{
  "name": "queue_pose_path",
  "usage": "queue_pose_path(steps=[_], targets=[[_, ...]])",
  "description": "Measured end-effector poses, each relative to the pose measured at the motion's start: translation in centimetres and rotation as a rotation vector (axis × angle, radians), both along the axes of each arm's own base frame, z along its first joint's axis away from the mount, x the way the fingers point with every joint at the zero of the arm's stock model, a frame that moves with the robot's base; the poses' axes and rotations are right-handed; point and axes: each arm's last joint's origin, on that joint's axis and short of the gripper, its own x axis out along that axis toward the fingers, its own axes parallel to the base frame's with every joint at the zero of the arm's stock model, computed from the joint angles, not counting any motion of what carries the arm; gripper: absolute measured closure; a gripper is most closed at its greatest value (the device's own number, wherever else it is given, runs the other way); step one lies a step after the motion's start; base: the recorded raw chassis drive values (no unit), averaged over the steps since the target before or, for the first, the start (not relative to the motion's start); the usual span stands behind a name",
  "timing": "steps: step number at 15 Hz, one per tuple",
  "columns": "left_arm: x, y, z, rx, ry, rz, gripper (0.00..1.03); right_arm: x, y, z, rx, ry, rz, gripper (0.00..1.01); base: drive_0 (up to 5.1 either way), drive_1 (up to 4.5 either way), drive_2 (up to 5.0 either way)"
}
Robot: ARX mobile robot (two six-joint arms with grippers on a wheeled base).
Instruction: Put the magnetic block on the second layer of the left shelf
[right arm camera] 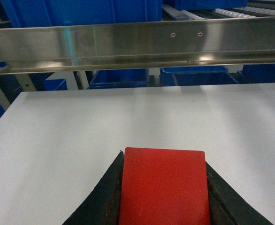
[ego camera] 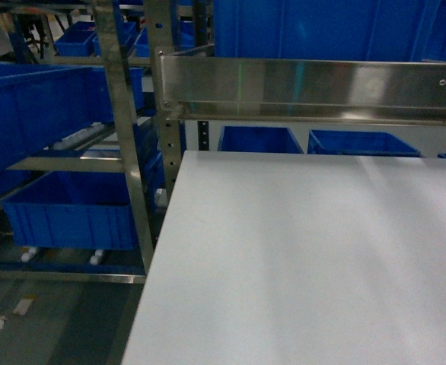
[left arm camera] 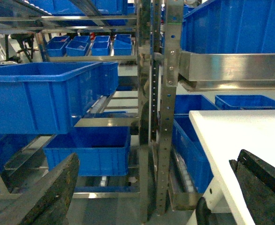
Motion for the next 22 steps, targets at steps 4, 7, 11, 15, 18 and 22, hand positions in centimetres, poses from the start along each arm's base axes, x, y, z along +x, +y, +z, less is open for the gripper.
queue_pose_path(steps=[4,7,11,15,18,22], targets=[[0.00,0.00,-0.01,0.000,0.001,0.001,0.05,0.00,0.00,-0.01,0.000,0.000,0.000,0.68,-4.9,1.91,2.9],[0.00,0.00,0.00,0.000,0.000,0.001,0.05,0.00,0.00,0.00,0.000,0.000,0.000,0.68,-5.0,2.42,2.4],[0.00,0.00,0.00,0.000,0.000,0.002,0.05,0.00,0.00,0.03,0.000,-0.003,0.000,0.68,-5.0,2.42,2.4],[0.00,0.00,-0.01,0.000,0.001,0.001,0.05,0.01,0.00,-0.02,0.000,0.002,0.000,0.68,-5.0,2.42,2.4],[0.00,0.00,-0.03,0.000,0.003,0.001,0.05,0.00,0.00,-0.04,0.000,0.003,0.000,0.68,-5.0,2.41,2.4],[0.00,0.00,-0.01,0.000,0.001,0.001,0.05,0.01,0.00,-0.05,0.000,0.004,0.000,0.68,-5.0,2.48,2.5]])
